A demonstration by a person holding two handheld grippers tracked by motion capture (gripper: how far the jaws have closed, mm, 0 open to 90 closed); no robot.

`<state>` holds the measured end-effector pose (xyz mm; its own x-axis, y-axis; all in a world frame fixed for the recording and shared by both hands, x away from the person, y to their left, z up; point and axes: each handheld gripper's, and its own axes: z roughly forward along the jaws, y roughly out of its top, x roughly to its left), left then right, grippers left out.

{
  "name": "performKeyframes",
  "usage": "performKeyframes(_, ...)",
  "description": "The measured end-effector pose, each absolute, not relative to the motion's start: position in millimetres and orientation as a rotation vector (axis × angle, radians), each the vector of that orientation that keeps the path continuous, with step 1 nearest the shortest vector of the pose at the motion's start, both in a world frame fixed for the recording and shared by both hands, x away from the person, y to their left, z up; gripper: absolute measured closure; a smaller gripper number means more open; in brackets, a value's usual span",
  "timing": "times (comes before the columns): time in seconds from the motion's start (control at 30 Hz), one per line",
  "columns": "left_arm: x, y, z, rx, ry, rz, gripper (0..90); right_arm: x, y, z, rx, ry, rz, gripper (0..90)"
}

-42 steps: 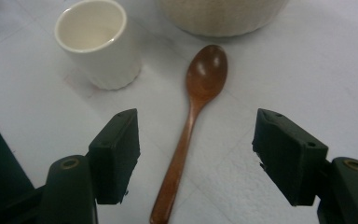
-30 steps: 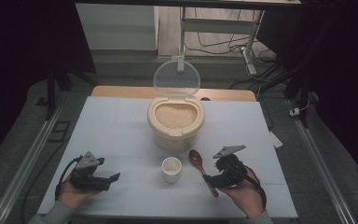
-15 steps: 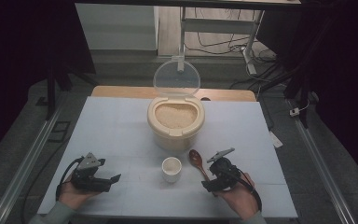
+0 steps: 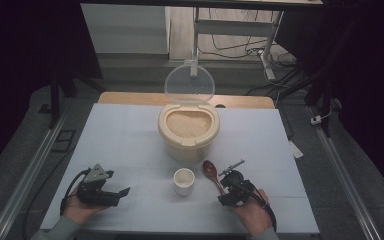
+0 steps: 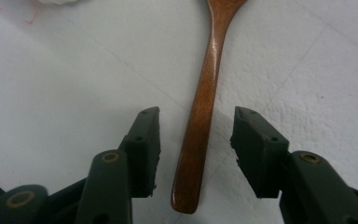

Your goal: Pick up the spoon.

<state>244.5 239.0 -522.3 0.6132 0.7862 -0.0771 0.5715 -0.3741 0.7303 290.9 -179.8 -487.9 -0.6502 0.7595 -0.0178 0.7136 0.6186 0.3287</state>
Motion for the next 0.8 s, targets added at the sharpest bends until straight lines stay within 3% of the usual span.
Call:
performKeyframes(0.6, 243.5, 240.1, -522.7, 2.096, 1.064, 0.374, 12.1, 296.4, -171.9, -496.4, 1.303, 2.646, 0.361, 75.4)
performKeyframes(0.8, 243.8, 241.8, -524.0, 2.099, 1.077, 0.378, 12.1, 298.4, -173.0, -496.5, 1.331, 2.64, 0.36, 77.8)
